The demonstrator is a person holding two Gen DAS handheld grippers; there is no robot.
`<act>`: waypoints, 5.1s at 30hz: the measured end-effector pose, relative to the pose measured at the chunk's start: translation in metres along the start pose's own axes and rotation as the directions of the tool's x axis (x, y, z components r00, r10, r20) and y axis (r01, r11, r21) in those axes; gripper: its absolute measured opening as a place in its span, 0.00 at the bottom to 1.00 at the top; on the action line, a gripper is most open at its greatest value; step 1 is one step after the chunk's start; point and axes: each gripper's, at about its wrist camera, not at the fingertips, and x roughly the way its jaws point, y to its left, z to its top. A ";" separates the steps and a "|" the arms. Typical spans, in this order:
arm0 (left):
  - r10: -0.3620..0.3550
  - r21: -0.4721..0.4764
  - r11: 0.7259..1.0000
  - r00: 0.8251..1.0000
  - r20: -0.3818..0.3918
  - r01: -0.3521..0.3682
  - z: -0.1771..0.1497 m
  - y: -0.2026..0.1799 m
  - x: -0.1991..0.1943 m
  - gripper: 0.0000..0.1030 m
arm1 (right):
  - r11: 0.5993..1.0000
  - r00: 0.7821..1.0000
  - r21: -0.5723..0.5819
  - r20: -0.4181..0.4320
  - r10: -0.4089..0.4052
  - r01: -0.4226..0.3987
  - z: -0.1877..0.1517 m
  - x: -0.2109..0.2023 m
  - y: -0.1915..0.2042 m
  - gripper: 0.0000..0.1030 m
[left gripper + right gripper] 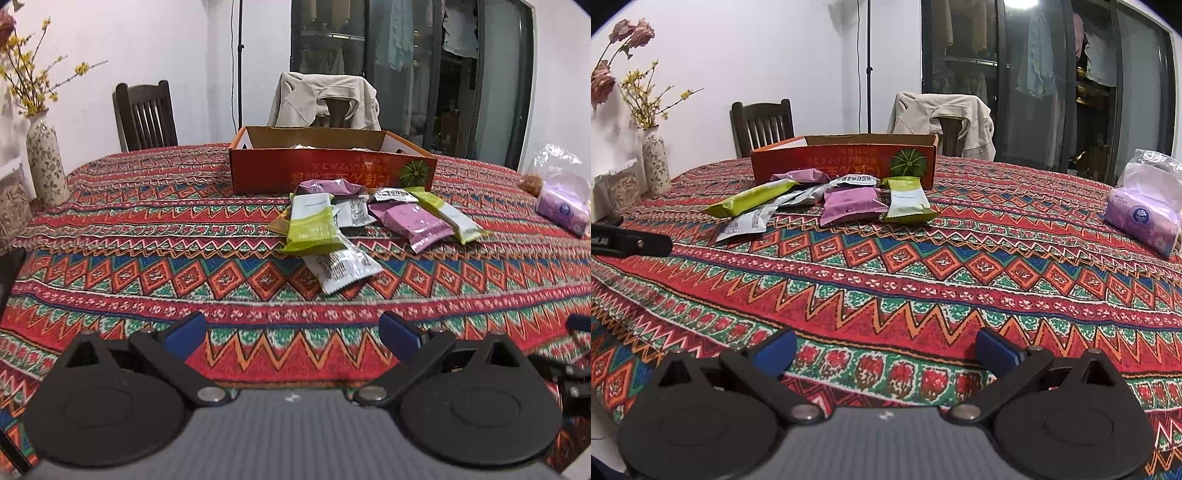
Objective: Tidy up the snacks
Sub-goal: 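Lift both open tools out of the box back toward the snack pile, then grasp a green-and-white bar packet with the left tool while the right tool grasps another, then carry both green-and-white bar packets into the box and open both tools, then withdraw both open tools from the box toward the snack pile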
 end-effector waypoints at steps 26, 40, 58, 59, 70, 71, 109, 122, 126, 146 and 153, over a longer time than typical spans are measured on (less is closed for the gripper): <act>-0.143 -0.116 0.984 0.987 -0.068 0.134 0.081 0.009 0.136 0.47 | 0.996 0.995 0.072 -0.079 0.059 -0.053 0.150 0.186 -0.039 0.44; -0.156 -0.117 0.981 0.988 -0.017 0.153 0.065 0.008 0.060 0.38 | 0.997 0.999 0.064 -0.017 0.034 -0.033 0.124 0.131 -0.037 0.35; -0.131 -0.086 0.987 0.991 0.032 0.133 0.041 -0.018 -0.014 0.38 | 0.985 0.992 0.123 0.030 0.120 -0.123 0.058 0.015 -0.026 0.35; -0.130 -0.086 0.987 0.991 0.032 0.132 0.043 -0.018 -0.014 0.38 | 0.984 0.992 0.125 0.034 0.125 -0.128 0.058 0.014 -0.027 0.35; -0.174 -0.013 0.984 0.977 0.124 0.177 0.154 -0.022 0.059 0.38 | 0.968 0.961 0.085 0.173 0.217 -0.234 0.155 0.051 -0.042 0.35; -0.177 -0.016 0.984 0.977 0.119 0.180 0.169 -0.023 0.074 0.38 | 0.965 0.955 0.081 0.183 0.231 -0.249 0.172 0.064 -0.044 0.36; -0.088 0.150 0.987 0.970 0.228 0.054 0.193 0.004 0.031 0.80 | 0.994 0.981 -0.094 0.177 0.075 -0.059 0.283 0.094 -0.052 0.79; -0.001 0.153 0.987 0.950 0.313 -0.049 0.077 -0.001 -0.089 0.94 | 0.990 0.961 -0.126 0.260 0.098 -0.067 0.169 -0.058 -0.040 0.88; 0.008 0.077 0.996 0.954 0.299 -0.033 0.041 -0.004 -0.106 0.96 | 0.992 0.957 -0.101 0.269 0.106 -0.081 0.124 -0.081 -0.035 0.89; -0.018 -0.003 1.000 0.997 0.080 0.019 -0.018 0.010 -0.077 0.97 | 0.995 0.989 -0.006 0.114 0.098 -0.098 0.009 -0.053 -0.001 0.91; -0.120 -0.057 0.991 0.993 0.015 0.121 -0.002 0.009 -0.034 0.97 | 0.995 0.991 -0.001 0.089 0.096 -0.097 0.017 -0.039 0.001 0.91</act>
